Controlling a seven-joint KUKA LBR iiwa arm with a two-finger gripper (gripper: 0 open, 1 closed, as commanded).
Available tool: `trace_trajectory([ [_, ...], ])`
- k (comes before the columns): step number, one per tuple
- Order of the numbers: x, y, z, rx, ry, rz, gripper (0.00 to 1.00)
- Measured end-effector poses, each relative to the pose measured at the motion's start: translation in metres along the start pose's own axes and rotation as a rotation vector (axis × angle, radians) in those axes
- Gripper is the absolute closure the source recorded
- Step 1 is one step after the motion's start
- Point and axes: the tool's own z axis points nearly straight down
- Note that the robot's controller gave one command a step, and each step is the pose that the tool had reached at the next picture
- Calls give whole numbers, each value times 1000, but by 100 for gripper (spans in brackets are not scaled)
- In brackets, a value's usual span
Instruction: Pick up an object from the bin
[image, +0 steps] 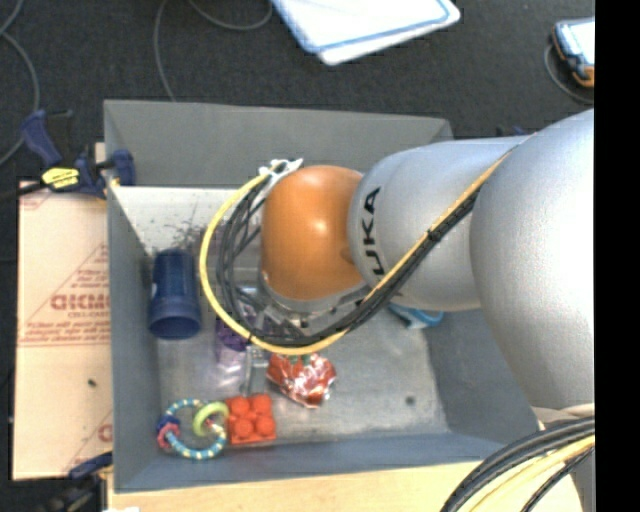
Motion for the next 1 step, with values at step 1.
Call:
trace_trajectory([
  [1,-2,-1,-5,-1,-8,6,0],
])
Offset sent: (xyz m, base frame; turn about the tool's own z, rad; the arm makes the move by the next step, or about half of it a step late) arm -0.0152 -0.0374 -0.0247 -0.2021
